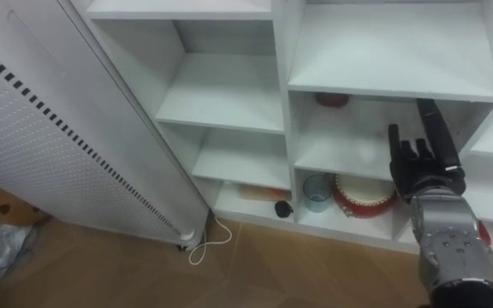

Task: Arrange fruit in the closet

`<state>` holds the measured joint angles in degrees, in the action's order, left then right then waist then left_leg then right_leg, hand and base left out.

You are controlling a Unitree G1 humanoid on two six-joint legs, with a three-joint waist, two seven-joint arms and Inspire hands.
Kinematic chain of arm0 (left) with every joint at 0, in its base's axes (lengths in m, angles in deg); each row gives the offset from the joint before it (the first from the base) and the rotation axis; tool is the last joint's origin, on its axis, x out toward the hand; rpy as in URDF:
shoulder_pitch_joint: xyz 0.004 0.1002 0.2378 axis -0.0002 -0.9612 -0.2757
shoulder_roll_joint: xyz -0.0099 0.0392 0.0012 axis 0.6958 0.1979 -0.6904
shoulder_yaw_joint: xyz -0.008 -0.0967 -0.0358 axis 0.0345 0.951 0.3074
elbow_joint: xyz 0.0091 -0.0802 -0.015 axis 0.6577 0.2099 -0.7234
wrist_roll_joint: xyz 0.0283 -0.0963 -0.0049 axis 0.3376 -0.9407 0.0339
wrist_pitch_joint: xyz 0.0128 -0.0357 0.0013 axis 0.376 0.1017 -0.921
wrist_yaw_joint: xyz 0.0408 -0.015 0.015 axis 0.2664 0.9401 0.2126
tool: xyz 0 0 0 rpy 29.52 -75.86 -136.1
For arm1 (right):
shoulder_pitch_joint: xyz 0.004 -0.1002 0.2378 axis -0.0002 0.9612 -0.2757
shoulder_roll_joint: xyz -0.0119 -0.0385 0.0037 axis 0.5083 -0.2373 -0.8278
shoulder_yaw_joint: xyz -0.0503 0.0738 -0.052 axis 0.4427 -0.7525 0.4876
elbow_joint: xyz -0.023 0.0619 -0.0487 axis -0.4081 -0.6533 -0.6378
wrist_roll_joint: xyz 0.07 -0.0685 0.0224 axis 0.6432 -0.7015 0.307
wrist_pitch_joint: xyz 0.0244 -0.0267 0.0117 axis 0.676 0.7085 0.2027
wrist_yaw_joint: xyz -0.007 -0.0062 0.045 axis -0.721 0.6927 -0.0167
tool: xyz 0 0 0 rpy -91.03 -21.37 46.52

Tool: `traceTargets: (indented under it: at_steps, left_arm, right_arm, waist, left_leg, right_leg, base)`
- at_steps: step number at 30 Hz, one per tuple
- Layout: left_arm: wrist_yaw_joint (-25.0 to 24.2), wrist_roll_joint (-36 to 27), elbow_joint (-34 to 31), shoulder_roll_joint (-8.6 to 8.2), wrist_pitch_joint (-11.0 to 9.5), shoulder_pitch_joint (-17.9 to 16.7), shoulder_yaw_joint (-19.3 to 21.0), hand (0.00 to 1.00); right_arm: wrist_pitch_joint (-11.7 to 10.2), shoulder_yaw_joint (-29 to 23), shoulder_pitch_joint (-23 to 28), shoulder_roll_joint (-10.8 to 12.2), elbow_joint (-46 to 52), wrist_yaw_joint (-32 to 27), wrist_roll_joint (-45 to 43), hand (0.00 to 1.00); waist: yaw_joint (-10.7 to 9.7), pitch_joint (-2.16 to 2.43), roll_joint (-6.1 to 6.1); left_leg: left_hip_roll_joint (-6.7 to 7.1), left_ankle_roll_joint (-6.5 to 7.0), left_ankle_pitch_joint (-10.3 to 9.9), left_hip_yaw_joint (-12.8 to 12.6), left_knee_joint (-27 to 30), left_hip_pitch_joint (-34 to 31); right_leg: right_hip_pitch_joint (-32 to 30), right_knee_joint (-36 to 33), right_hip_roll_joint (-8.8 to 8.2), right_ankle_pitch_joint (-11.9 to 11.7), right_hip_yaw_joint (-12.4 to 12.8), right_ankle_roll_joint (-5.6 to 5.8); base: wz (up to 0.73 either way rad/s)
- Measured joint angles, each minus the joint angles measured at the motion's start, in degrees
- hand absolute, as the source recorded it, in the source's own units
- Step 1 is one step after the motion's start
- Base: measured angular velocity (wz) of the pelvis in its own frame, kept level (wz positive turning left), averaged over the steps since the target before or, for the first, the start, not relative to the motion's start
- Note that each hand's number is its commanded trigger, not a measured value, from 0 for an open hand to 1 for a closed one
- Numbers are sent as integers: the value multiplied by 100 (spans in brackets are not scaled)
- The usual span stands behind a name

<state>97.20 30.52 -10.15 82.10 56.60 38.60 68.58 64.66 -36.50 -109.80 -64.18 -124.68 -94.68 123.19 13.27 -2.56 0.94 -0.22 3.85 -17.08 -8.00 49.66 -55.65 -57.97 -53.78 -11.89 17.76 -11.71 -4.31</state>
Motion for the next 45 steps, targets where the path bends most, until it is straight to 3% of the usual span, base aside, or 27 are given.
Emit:
traceTargets:
  at_steps: [7, 12, 16, 20, 26, 28, 31, 33, 34, 37, 45]
  left_arm:
    - [-117, 129, -28, 88, 25, -16, -111, 0]
    - [-314, 265, 6, 99, 33, -90, -71, 0]
    - [-475, 519, 216, 99, 30, -103, -47, 0]
    - [-758, 572, 688, 111, 41, -29, -8, 0]
    - [-1039, 579, 1144, 111, -18, 235, 283, 0]
    - [-1037, 610, 1196, 118, -46, 239, 440, 0]
    - [-1029, 615, 1258, 124, -207, 175, 772, 0]
    - [-992, 711, 1252, 109, -325, 32, 945, 0]
    - [-966, 728, 1251, 110, -349, -12, 960, 0]
    - [-893, 819, 1250, 51, -402, -167, 1173, 0]
    - [-734, 1086, 1240, -97, -501, -226, 1901, 0]
  right_arm:
    - [53, -5, 22, 2, -110, 70, 65, 0]
    - [168, -9, 240, -3, -585, 526, 32, 0]
    - [303, 13, 484, -8, -1176, 894, -192, 0]
    - [501, 232, 1098, -7, -1765, 1429, -852, 0]
    - [564, 454, 2073, 47, -2196, 1828, -1903, 0]
    - [566, 665, 2436, 129, -2245, 1925, -2322, 0]
    - [570, 930, 3169, 373, -2297, 2089, -3129, 0]
    - [565, 958, 3804, 527, -2300, 2165, -3739, 0]
    - [565, 965, 3942, 561, -2295, 2165, -3854, 0]
    - [558, 970, 4486, 666, -2282, 2152, -4503, 0]
    - [491, 1124, 5129, 1044, -2358, 2183, -5951, 0]
  waist:
    - [11, -1, 94]
    - [14, 1, 214]
    - [33, -6, 220]
    - [-44, -10, 210]
    - [-278, -27, 125]
    - [-399, -21, 22]
    - [-592, 61, -176]
    - [-772, 162, -321]
    - [-792, 182, -343]
    - [-858, 194, -354]
    - [-1066, 214, -363]
  left_leg:
    - [-20, -4, -13, -15, -21, 182]
    - [-34, -10, -21, -27, -305, 773]
    - [-24, -44, 32, -37, -731, 1352]
    - [10, -78, 139, -15, -1319, 2066]
    - [4, -124, 274, 29, -2007, 2909]
    - [16, -155, 315, 28, -2304, 3259]
    - [-3, -200, 354, 20, -2748, 3841]
    - [-35, -235, 378, 25, -3089, 4309]
    - [-47, -238, 380, 29, -3154, 4415]
    - [-100, -239, 380, 32, -3413, 4944]
    - [-84, -241, 381, -132, -3893, 5708]
  right_leg:
    - [179, 31, 4, 5, -16, 2]
    - [781, 317, 34, -3, -85, 37]
    - [1341, 699, 89, -54, -115, 77]
    - [2052, 1238, 158, -131, -195, 150]
    - [2969, 2013, 277, -211, -380, 238]
    - [3304, 2269, 325, -231, -402, 271]
    - [3976, 2872, 502, -326, -518, 322]
    - [4506, 3301, 619, -398, -568, 381]
    - [4631, 3410, 667, -425, -570, 396]
    - [5238, 3945, 819, -629, -569, 442]
    - [5920, 4417, 912, -698, -465, 507]
  base:
    - [0]
    - [-1]
    - [-2]
    - [0]
    - [5]
    - [0]
    - [4]
    - [2]
    - [-7]
    - [-25]
    - [-12]
